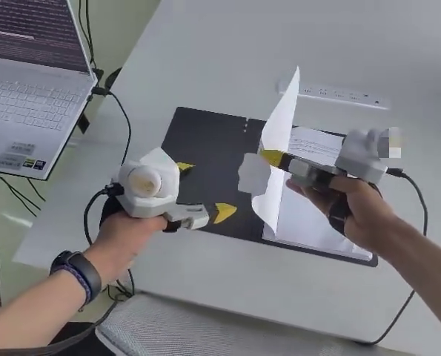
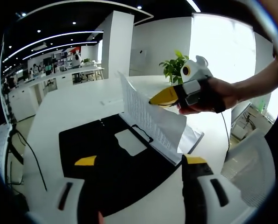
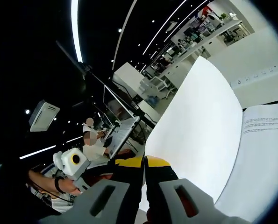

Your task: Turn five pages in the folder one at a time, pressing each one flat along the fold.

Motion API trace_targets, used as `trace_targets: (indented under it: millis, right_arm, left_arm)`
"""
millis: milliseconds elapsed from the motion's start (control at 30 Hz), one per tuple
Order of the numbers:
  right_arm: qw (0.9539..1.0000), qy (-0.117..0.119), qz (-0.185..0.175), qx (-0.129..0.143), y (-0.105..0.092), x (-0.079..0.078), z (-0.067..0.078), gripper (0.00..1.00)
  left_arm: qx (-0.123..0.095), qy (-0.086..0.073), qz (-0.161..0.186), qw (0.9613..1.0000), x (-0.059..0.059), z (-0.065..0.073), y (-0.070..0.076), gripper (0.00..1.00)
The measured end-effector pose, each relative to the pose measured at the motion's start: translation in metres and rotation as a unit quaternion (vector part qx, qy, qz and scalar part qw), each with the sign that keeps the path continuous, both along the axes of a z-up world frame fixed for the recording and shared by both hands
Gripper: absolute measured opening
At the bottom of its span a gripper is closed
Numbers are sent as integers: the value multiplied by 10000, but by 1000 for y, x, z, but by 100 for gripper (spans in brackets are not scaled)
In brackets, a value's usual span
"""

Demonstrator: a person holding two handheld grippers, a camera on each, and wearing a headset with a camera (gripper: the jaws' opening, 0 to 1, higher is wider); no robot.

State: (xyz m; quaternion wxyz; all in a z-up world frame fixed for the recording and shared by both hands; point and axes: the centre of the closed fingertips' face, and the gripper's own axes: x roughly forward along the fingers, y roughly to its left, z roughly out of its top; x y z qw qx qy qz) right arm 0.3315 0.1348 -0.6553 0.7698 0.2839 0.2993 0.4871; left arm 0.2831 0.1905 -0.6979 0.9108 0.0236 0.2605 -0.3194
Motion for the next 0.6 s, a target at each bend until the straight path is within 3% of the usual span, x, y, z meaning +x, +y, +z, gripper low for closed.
trace_targets:
  millis: [400, 600]
  right_arm:
    - [9988, 350, 246, -219, 48, -11, -36, 0]
    - [9970, 718, 124, -269, 62, -8, -57, 0]
  left_arm:
    - [-7, -30, 351, 9994, -19, 11, 35, 72]
    - [-14, -10, 439, 9990, -28, 11, 43, 72]
